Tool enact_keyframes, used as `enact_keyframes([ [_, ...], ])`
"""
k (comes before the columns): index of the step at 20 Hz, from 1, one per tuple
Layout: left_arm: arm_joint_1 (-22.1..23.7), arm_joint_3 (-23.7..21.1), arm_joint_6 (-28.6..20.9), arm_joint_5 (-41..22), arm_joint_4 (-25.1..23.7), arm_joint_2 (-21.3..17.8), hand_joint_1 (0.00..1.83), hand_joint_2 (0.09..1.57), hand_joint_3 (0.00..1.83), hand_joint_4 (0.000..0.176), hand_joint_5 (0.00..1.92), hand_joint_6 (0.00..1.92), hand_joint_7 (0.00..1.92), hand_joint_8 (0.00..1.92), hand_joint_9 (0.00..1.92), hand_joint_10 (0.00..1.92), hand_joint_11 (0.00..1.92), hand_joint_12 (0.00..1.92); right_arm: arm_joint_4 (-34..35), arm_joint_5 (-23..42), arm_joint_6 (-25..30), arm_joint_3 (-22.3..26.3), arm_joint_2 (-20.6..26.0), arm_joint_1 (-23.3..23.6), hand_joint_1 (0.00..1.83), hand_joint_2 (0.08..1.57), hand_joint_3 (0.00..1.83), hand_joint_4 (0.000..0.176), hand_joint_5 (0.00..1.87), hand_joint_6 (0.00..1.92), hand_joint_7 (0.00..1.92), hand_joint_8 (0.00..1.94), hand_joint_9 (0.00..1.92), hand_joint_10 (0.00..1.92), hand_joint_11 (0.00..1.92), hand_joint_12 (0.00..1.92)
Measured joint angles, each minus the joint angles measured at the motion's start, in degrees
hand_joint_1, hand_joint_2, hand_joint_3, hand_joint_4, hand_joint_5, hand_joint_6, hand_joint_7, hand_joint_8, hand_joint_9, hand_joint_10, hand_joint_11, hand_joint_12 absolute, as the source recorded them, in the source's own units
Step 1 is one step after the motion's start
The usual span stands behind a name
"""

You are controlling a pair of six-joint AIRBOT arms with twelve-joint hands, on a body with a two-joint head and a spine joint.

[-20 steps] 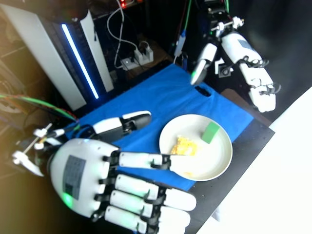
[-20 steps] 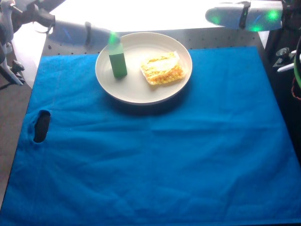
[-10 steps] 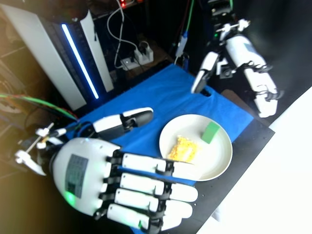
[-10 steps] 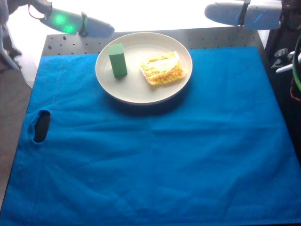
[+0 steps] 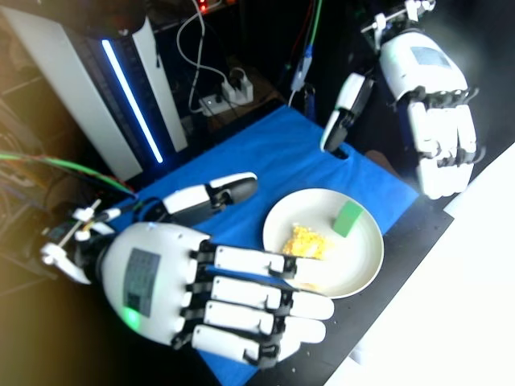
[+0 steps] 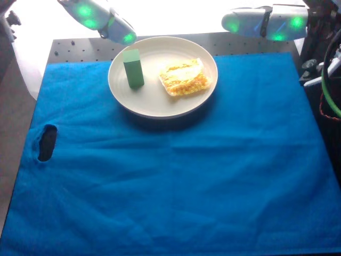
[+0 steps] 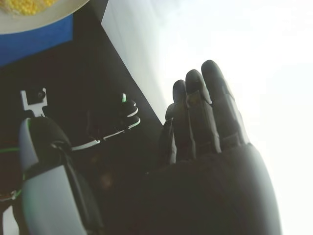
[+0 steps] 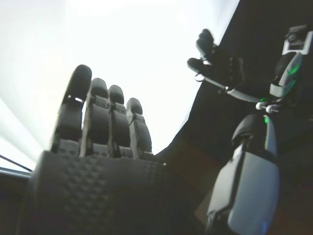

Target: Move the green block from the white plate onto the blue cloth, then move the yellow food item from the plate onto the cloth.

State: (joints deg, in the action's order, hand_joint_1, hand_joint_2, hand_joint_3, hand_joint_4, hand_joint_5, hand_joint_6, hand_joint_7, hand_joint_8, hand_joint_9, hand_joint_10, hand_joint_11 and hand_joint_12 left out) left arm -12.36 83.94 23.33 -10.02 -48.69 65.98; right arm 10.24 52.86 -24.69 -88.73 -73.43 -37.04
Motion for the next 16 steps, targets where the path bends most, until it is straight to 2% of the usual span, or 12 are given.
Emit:
enact_keyframes([
  [1, 0.0, 0.0, 0.0, 1.33, -1.81, 0.68, 0.78, 0.8, 0.01, 0.02, 0.16, 0.02, 0.29, 0.0, 0.36, 0.0, 0.22, 0.34, -0.15, -0.02, 0.0, -0.13, -0.09, 0.0, 0.55, 0.73, 0.0, 0.059, 0.12, 0.0, 0.21, 0.0, 0.15, 0.01, 0.0, 0.59],
  [2, -0.02, 0.04, 0.0, 2.36, -2.99, 1.16, 0.78, 0.79, 0.0, 0.0, 0.24, 0.01, 0.4, 0.01, 0.44, 0.01, 0.28, 0.32, -0.04, -0.02, -0.02, -0.2, -0.13, 0.0, 0.54, 0.73, 0.0, 0.065, 0.12, 0.0, 0.19, 0.0, 0.11, 0.0, 0.0, 0.5],
  [4, 0.0, 0.04, 0.0, 3.87, -5.25, 2.14, 0.77, 0.76, 0.0, 0.0, 0.28, 0.0, 0.43, 0.0, 0.49, 0.0, 0.4, 0.2, -0.11, 0.0, 0.0, -0.22, -0.17, 0.0, 0.55, 0.72, 0.0, 0.065, 0.11, 0.0, 0.17, 0.0, 0.09, 0.01, 0.0, 0.33],
  [5, 0.02, 0.2, 0.0, 4.31, -5.84, 2.67, 0.75, 0.74, 0.0, 0.0, 0.31, 0.0, 0.43, 0.0, 0.49, 0.0, 0.45, 0.14, -0.17, 0.02, 0.0, -0.22, -0.17, 0.0, 0.54, 0.73, 0.0, 0.075, 0.11, 0.0, 0.18, 0.0, 0.1, 0.01, 0.0, 0.36],
  [6, 0.02, 0.22, -0.02, 4.79, -6.21, 2.86, 0.77, 0.73, 0.0, 0.017, 0.35, 0.0, 0.45, 0.0, 0.54, 0.0, 0.51, 0.11, -0.15, 0.02, 0.0, -0.24, -0.24, 0.0, 0.54, 0.74, 0.0, 0.067, 0.11, 0.0, 0.18, 0.0, 0.1, 0.01, 0.0, 0.37],
  [7, -0.09, 0.57, -0.02, 5.18, -6.8, 3.21, 0.78, 0.73, 0.0, 0.014, 0.36, 0.0, 0.45, 0.0, 0.56, 0.01, 0.53, 0.11, -0.13, 0.0, 0.0, -0.22, -0.28, 0.0, 0.54, 0.74, 0.01, 0.073, 0.1, 0.0, 0.18, 0.0, 0.1, 0.01, 0.0, 0.37],
  [8, -0.2, 0.7, 0.0, 6.05, -7.3, 3.65, 0.74, 0.75, 0.01, 0.0, 0.34, 0.0, 0.42, 0.0, 0.55, 0.0, 0.53, 0.1, -0.22, -0.02, 0.0, -0.22, -0.31, 0.0, 0.54, 0.73, 0.0, 0.071, 0.1, 0.0, 0.17, 0.0, 0.08, 0.0, 0.0, 0.32],
  [9, -0.28, 0.98, 0.0, 6.4, -7.43, 3.87, 0.72, 0.76, 0.01, 0.0, 0.33, 0.0, 0.41, 0.0, 0.55, 0.0, 0.52, 0.09, -0.24, 0.02, 0.0, -0.24, -0.35, 0.0, 0.52, 0.73, 0.0, 0.074, 0.11, 0.0, 0.17, 0.0, 0.09, 0.01, 0.0, 0.35],
  [10, -0.87, 1.29, -0.02, 6.99, -7.72, 4.28, 0.74, 0.76, 0.01, 0.0, 0.32, 0.0, 0.41, 0.0, 0.55, 0.0, 0.53, 0.09, -0.37, 0.0, 0.0, -0.22, -0.42, 0.0, 0.51, 0.73, 0.0, 0.066, 0.11, 0.0, 0.19, 0.01, 0.11, 0.01, 0.0, 0.36],
  [13, -2.03, 2.56, -0.02, 8.2, -7.74, 5.64, 0.72, 0.79, 0.0, 0.0, 0.37, 0.01, 0.48, 0.01, 0.57, 0.01, 0.58, 0.1, -0.39, 0.02, -0.02, -0.24, -0.39, 0.0, 0.52, 0.72, 0.0, 0.059, 0.12, 0.0, 0.2, 0.0, 0.15, 0.01, 0.0, 0.45],
  [15, -2.54, 2.97, -0.02, 8.61, -7.74, 6.21, 0.72, 0.8, 0.0, 0.0, 0.39, 0.01, 0.49, 0.01, 0.58, 0.0, 0.56, 0.08, -0.39, -0.02, 0.0, -0.22, -0.42, 0.0, 0.52, 0.72, 0.0, 0.065, 0.12, 0.0, 0.19, 0.01, 0.14, 0.0, 0.0, 0.51],
  [16, -2.86, 3.37, -0.02, 8.7, -7.74, 6.69, 0.72, 0.78, 0.0, 0.008, 0.36, 0.0, 0.5, 0.01, 0.59, 0.01, 0.55, 0.08, -0.39, -0.02, 0.0, -0.22, -0.46, 0.0, 0.52, 0.72, 0.0, 0.062, 0.12, 0.0, 0.19, 0.0, 0.14, 0.0, 0.0, 0.54],
])
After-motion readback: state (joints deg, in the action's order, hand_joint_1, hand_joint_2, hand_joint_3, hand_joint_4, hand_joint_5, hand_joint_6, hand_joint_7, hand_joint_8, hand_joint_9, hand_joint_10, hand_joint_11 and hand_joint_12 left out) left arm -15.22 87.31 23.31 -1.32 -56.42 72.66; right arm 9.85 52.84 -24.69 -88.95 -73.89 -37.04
